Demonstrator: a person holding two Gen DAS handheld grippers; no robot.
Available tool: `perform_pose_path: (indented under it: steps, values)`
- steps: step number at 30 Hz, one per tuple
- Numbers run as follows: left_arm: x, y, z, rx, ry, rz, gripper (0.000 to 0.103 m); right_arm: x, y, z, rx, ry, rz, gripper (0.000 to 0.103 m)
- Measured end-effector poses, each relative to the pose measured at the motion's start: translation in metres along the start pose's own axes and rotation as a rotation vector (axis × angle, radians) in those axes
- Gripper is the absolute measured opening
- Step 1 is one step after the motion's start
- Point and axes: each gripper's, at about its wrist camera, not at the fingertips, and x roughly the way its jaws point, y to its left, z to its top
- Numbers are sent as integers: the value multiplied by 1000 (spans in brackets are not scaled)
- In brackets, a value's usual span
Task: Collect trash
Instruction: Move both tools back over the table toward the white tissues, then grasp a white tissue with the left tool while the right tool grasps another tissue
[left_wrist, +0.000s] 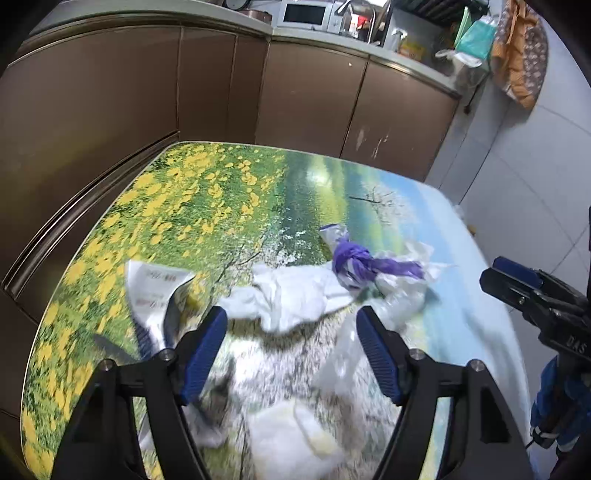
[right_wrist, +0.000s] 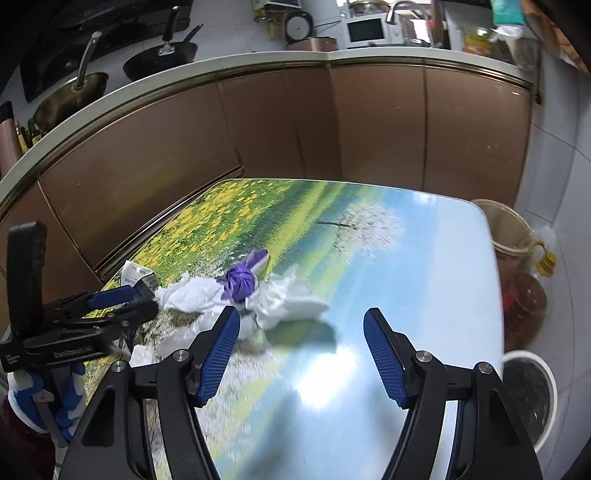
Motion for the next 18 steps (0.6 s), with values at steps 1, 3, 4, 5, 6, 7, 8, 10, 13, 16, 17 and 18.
perform_pose_path:
  steps: [1,3,4,5,6,7,8,10,13,16,17,18]
  values:
    - [7,-1,3,3,14,7,66,5,1,2,-3,3,3,68]
    - [19,-3,9,20,37,18,65,16,1,7,-8,12,18,67]
    - [24,-4,12,34,49,25,65,23,0,9,-10,20,25,67]
    - [28,-5,15,50,58,32,65,28,0,10,-13,26,28,67]
    - [33,-7,18,71,71,38,65,32,-1,10,-16,32,30,66]
    - [36,-8,19,80,79,44,65,37,-2,11,-13,39,35,66]
    - [41,-9,21,89,93,51,65,40,-4,10,-9,43,41,66]
    - [49,-8,24,91,125,52,65,48,-6,11,4,51,57,64]
    - [58,-5,23,83,157,54,60,59,-8,10,17,69,84,62]
    - [65,-5,21,85,170,59,52,68,-8,8,22,86,104,56]
    - [65,-7,21,94,167,64,50,71,-9,7,23,93,107,52]
    - [65,-8,21,100,167,65,46,74,-8,6,26,99,110,46]
